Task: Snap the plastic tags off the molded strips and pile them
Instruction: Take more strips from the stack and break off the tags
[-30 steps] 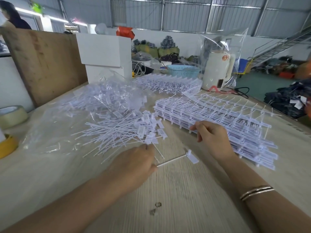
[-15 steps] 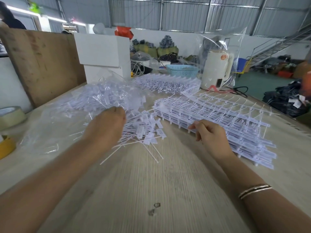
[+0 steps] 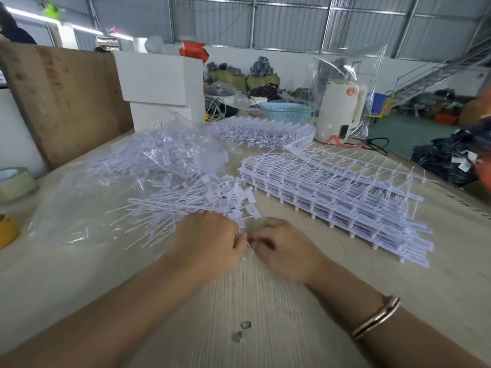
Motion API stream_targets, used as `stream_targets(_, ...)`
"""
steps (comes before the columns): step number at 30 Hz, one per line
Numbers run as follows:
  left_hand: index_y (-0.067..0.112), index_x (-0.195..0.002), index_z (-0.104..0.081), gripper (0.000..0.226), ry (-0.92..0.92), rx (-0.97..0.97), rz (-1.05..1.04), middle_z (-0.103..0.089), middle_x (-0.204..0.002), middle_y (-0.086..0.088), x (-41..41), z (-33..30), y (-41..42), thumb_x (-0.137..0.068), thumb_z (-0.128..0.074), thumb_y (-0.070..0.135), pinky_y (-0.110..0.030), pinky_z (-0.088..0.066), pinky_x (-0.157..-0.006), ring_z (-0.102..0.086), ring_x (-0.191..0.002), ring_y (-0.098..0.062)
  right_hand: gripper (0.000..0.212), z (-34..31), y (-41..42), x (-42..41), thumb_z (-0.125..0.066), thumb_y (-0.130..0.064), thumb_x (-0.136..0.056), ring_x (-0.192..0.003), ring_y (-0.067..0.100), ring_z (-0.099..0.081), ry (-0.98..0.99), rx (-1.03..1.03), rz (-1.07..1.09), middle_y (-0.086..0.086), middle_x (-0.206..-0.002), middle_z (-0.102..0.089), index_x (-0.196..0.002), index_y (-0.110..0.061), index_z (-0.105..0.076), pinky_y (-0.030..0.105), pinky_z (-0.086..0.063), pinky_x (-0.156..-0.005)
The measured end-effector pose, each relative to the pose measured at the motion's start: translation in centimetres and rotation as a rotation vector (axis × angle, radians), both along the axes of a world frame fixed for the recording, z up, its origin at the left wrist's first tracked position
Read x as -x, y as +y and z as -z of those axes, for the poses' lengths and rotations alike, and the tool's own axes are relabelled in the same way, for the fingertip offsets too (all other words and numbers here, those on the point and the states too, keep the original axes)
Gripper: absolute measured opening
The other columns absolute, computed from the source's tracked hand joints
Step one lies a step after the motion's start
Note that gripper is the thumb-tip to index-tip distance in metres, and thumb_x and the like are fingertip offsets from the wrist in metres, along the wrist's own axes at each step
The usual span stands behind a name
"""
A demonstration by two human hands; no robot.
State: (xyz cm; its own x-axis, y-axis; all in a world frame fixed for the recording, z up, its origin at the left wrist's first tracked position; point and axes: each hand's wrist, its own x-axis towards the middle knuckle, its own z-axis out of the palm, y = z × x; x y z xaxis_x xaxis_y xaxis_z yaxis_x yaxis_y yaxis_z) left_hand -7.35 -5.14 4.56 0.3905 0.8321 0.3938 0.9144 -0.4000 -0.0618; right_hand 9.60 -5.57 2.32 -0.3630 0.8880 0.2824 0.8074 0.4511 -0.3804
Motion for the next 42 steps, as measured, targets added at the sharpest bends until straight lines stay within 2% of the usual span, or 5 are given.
stream_targets(12, 0.017, -0.072, -0.049, 0.027, -0.175, -0.033, 0.219, -0.052, -0.076, 0.005, -3.3, -0.1, 2.2, -0.093, -0.037, 0.031, -0.029, -0.036, -0.065, -0.054, -0.084, -0.018, 0.03, -4.9, 3.3, -3.7, -0.048, 0.0, -0.082, -0.089, 0.021, -0.058, 0.134, -0.228, 0.248, 0.003, -0.09, -0.064, -0.083, -0.015, -0.073, 0.034, -0.047, -0.082)
stream_targets(19, 0.026, -0.071, -0.04, 0.023, -0.147, -0.023, 0.301, -0.05, -0.077, 0.006, -3.0, 1.5, 2.1, -0.093, -0.035, 0.032, -0.028, -0.035, -0.072, -0.054, -0.091, -0.015, 0.033, -6.7, 10.1, -9.1, -0.038, -0.028, -0.098, -0.101, 0.028, -0.056, -0.447, 0.031, 0.541, 0.01, -0.11, -0.06, -0.105, -0.01, -0.065, 0.044, -0.047, -0.092)
stream_targets(26, 0.017, -0.066, -0.044, 0.031, -0.213, -0.012, 0.331, -0.047, -0.069, 0.008, -2.9, 0.6, 2.5, -0.093, -0.04, 0.031, -0.028, -0.038, -0.067, -0.046, -0.077, -0.012, 0.025, -6.5, 10.3, -9.4, -0.034, -0.019, -0.098, -0.09, 0.029, -0.055, -0.44, -0.166, 0.563, 0.012, -0.101, -0.061, -0.093, -0.009, -0.056, 0.04, -0.042, -0.085)
stream_targets(32, 0.029, -0.086, -0.066, 0.023, -0.702, 0.503, 0.411, -0.066, -0.077, 0.009, -4.8, -2.1, 2.8, -0.096, -0.046, 0.028, -0.021, -0.044, -0.061, -0.055, -0.058, -0.001, 0.035, -10.6, 8.0, -9.6, -0.029, -0.025, -0.102, -0.086, 0.036, -0.056, -0.086, -0.452, 0.585, 0.017, -0.109, -0.049, -0.111, -0.002, -0.054, 0.04, -0.046, -0.072)
stream_targets(42, 0.005, -0.106, -0.055, 0.03, -1.865, 0.947, 0.379, -0.068, -0.097, -0.011, -8.0, -7.3, 4.1, -0.101, -0.038, 0.03, -0.033, -0.054, -0.081, -0.066, -0.087, -0.021, 0.032, -11.9, -0.5, -3.9, -0.036, -0.029, -0.1, -0.079, 0.029, -0.059, -0.29, -0.48, 0.391, 0.008, -0.108, -0.052, -0.11, -0.008, -0.059, 0.033, -0.044, -0.065)
